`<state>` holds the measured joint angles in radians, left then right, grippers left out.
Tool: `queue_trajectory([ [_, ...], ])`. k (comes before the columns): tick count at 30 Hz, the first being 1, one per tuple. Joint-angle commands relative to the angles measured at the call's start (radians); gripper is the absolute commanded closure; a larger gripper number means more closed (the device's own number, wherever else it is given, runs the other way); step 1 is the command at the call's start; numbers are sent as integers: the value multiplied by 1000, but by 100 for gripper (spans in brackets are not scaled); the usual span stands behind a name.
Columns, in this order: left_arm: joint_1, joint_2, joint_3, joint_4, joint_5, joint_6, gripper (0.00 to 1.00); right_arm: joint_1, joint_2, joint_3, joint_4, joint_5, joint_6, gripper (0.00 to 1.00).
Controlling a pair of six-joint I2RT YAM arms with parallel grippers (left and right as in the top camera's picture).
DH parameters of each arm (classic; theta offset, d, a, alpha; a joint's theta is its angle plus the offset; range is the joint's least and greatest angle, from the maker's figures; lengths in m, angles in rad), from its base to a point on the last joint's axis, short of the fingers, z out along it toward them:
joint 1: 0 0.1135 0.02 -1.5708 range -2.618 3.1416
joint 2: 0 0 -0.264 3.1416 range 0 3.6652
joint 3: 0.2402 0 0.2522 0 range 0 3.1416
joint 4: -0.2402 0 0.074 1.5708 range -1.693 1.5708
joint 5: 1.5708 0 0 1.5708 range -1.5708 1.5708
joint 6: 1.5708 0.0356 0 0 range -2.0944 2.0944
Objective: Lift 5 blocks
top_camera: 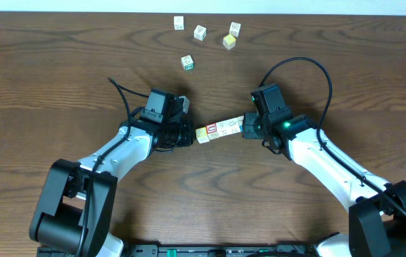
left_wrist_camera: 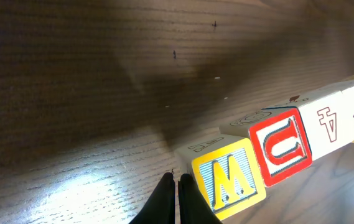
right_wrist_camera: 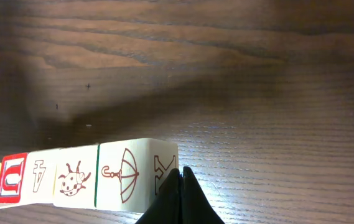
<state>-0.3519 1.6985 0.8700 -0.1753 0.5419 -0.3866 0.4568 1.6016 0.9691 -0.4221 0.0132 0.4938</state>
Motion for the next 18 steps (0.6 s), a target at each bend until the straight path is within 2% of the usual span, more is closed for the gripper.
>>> queue_trajectory([
  [1,-93,-20,26,54,253,6,93,143,19,16,29,-361,26,99],
  [18,-93,-20,26,54,245,6,93,166,67,16,45,-349,29,99],
])
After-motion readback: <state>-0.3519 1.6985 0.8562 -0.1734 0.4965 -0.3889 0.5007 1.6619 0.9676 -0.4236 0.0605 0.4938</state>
